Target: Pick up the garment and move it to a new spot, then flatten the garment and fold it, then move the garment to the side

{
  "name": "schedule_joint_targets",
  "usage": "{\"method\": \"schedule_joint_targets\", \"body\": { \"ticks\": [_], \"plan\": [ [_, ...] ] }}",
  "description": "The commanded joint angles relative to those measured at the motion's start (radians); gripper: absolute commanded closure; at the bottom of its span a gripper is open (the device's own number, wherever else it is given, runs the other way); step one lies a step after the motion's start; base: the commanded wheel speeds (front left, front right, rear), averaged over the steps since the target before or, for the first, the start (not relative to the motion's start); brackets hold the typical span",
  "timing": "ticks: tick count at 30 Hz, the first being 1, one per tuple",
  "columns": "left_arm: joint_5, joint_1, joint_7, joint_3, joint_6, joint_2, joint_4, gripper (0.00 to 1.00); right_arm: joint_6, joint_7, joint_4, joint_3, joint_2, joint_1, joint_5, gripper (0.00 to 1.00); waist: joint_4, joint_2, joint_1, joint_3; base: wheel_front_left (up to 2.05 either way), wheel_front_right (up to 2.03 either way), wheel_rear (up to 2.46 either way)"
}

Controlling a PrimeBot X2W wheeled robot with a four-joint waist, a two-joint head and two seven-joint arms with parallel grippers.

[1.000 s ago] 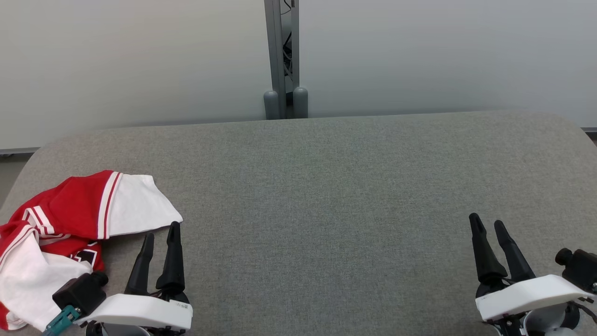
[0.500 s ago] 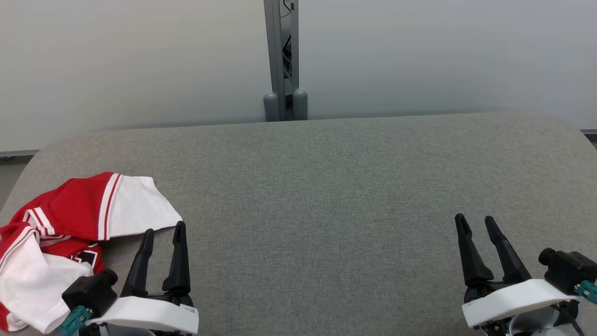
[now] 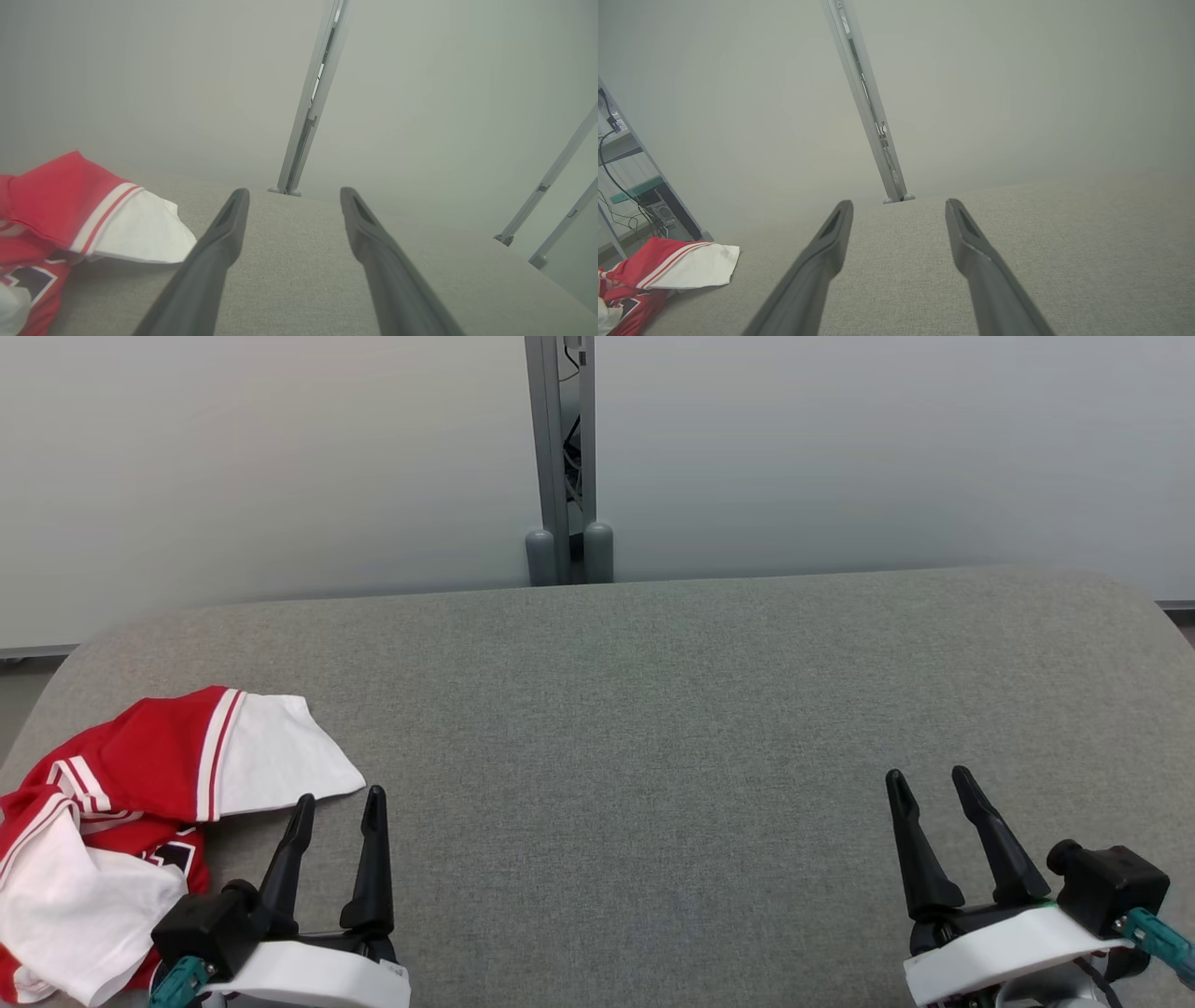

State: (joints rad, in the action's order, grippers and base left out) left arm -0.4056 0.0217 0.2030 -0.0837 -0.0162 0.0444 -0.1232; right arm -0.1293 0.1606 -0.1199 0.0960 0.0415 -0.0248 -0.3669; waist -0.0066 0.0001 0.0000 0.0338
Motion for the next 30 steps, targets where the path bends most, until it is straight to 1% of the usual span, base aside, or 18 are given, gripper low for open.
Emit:
{"method": "schedule_joint_targets", "body": {
  "ticks": [1,16,30],
  "plan": [
    [0.022,0.003,0.006,-0.001,0.008,0.005,0.012,0.0,-0.002,0.012,0.01,0.003,0.008,0.003,0.02,0.0,0.0,-0.0001,0.0,0.001,0.0,0.0,0.0],
    [0.165,0.027,0.032,-0.016,0.026,0.007,0.029,0.0,-0.002,0.056,0.026,0.022,0.01,0.022,0.162,0.0,0.001,-0.0001,0.0,0.014,0.0,0.0,0.0],
    [0.266,0.032,0.05,-0.017,0.039,0.008,0.023,0.0,-0.002,0.086,0.046,0.041,0.012,0.028,0.252,0.0,-0.002,-0.0001,0.0,0.019,0.0,0.0,0.0]
  ]
}}
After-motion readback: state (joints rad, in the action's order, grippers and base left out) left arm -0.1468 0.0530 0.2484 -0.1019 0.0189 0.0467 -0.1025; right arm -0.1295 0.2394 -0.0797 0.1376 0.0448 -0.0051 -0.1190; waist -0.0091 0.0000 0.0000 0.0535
